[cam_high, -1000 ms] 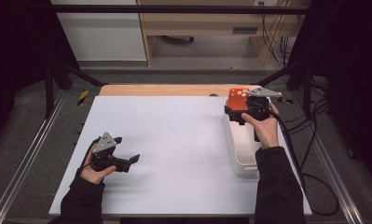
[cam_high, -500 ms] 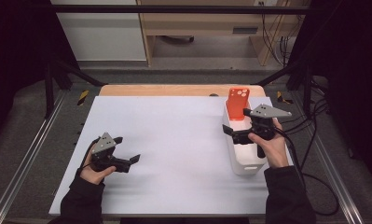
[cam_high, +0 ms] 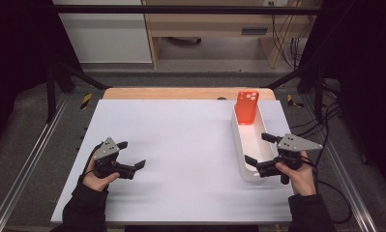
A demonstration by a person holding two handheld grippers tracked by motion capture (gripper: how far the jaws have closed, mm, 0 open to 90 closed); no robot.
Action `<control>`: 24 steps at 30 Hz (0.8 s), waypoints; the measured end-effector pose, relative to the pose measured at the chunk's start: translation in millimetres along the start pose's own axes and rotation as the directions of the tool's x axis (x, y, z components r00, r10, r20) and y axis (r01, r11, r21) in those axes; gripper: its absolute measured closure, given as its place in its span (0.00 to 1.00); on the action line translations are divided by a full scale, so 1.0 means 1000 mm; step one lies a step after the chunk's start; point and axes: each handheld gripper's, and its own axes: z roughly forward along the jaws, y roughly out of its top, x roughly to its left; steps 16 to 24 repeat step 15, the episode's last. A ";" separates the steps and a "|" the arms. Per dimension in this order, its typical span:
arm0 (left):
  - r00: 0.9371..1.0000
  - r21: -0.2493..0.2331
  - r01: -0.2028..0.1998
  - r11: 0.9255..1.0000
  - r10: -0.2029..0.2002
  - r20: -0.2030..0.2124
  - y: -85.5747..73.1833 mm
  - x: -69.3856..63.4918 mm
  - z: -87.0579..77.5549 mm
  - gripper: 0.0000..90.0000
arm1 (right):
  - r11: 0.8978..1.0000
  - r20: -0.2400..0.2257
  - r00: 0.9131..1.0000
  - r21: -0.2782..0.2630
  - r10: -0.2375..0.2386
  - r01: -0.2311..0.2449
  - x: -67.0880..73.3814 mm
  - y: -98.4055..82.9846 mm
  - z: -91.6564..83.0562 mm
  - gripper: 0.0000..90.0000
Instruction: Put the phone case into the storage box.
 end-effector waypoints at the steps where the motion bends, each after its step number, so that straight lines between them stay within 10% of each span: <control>1: 1.000 -0.002 -0.001 1.000 0.001 0.001 0.000 0.000 0.000 0.00 | 1.000 0.001 1.000 0.001 0.006 -0.006 -0.001 -0.003 -0.002 0.00; 24: 1.000 -0.013 -0.014 1.000 0.014 0.012 0.000 -0.002 -0.002 0.00 | 0.999 0.068 0.996 -0.009 0.053 -0.052 -0.013 -0.033 -0.030 0.00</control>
